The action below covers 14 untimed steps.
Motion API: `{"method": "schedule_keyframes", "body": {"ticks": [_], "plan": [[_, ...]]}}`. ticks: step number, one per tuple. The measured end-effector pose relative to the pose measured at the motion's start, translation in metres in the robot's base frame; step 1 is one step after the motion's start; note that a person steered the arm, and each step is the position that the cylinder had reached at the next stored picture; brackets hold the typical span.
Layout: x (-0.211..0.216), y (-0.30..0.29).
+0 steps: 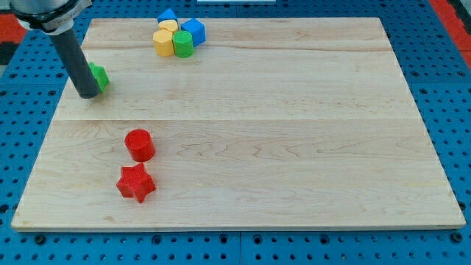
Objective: Push the green star to the top left
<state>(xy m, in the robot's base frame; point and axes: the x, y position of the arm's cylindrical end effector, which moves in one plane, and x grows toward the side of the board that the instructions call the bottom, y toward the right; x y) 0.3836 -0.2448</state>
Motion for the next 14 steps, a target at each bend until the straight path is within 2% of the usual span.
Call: {"method": "schedule_keyframes", "body": {"ticks": [3,7,10,12,14], "plan": [[-0.052,-0.028],[-0.134,-0.015],[-0.127,-0.002],[-0.103,0.009],[-0.116,0.031]]}}
